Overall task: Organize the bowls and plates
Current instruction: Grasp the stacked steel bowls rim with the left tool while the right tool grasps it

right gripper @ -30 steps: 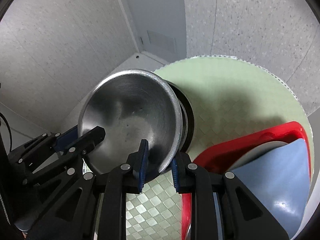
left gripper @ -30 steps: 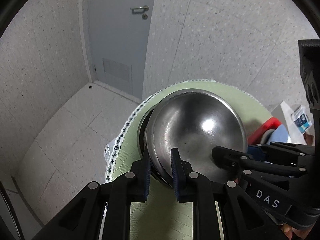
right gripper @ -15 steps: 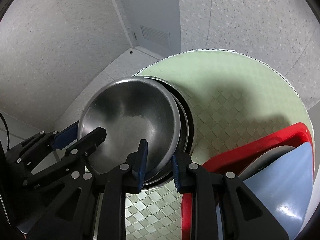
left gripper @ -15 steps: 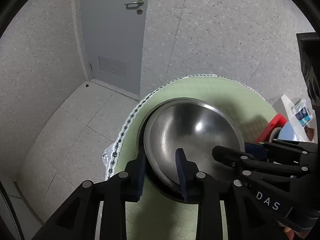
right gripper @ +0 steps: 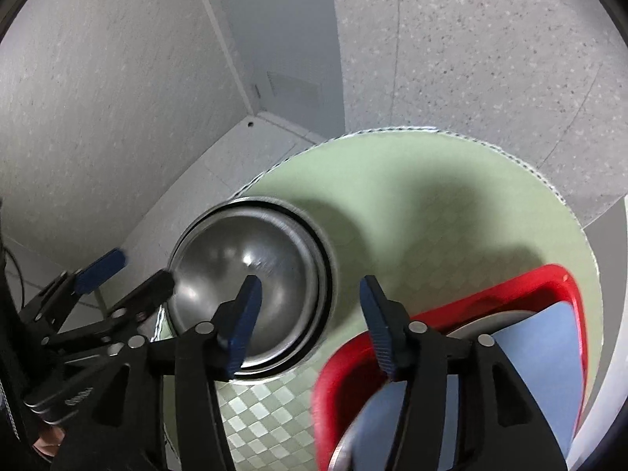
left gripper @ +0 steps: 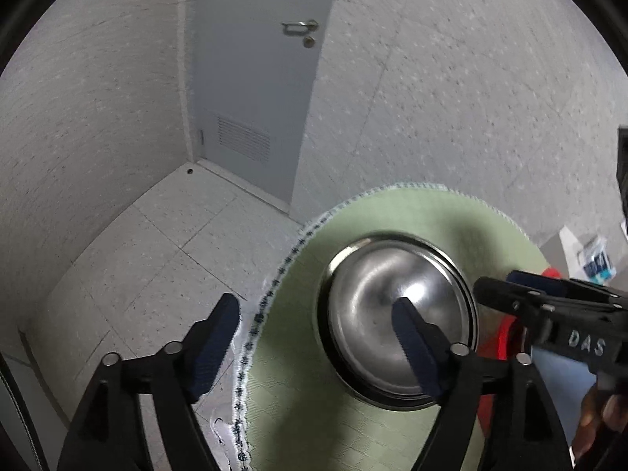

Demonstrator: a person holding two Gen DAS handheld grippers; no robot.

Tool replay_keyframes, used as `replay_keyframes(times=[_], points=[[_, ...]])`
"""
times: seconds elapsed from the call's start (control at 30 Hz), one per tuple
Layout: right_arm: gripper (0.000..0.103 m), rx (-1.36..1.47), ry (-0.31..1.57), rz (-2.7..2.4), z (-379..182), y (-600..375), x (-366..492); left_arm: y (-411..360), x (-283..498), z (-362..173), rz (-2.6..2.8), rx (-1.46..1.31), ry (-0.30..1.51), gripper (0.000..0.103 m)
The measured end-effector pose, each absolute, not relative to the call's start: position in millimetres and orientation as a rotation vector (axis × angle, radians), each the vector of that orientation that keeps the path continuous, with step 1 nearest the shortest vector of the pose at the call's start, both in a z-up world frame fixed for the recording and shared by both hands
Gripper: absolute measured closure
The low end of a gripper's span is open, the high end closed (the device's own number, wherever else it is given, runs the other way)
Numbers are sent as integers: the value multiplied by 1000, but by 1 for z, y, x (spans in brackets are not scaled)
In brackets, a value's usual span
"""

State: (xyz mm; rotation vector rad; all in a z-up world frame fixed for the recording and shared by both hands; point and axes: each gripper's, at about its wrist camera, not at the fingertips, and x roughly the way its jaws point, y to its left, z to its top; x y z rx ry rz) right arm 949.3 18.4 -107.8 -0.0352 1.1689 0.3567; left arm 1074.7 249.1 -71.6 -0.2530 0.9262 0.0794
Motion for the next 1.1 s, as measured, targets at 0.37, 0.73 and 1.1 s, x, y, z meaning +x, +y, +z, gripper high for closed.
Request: replay_keyframes(times=[0.37, 0.73, 1.1], points=[[42, -56, 1262, 398, -138, 20, 977, 248, 1055, -102, 116, -351, 979, 15], [51, -154, 1357, 456, -169, 42, 989, 241, 1065, -121, 61, -413, 1042, 33], [71, -75, 1324, 481, -155, 34, 986, 245, 1077, -113, 68, -424, 1039, 69]])
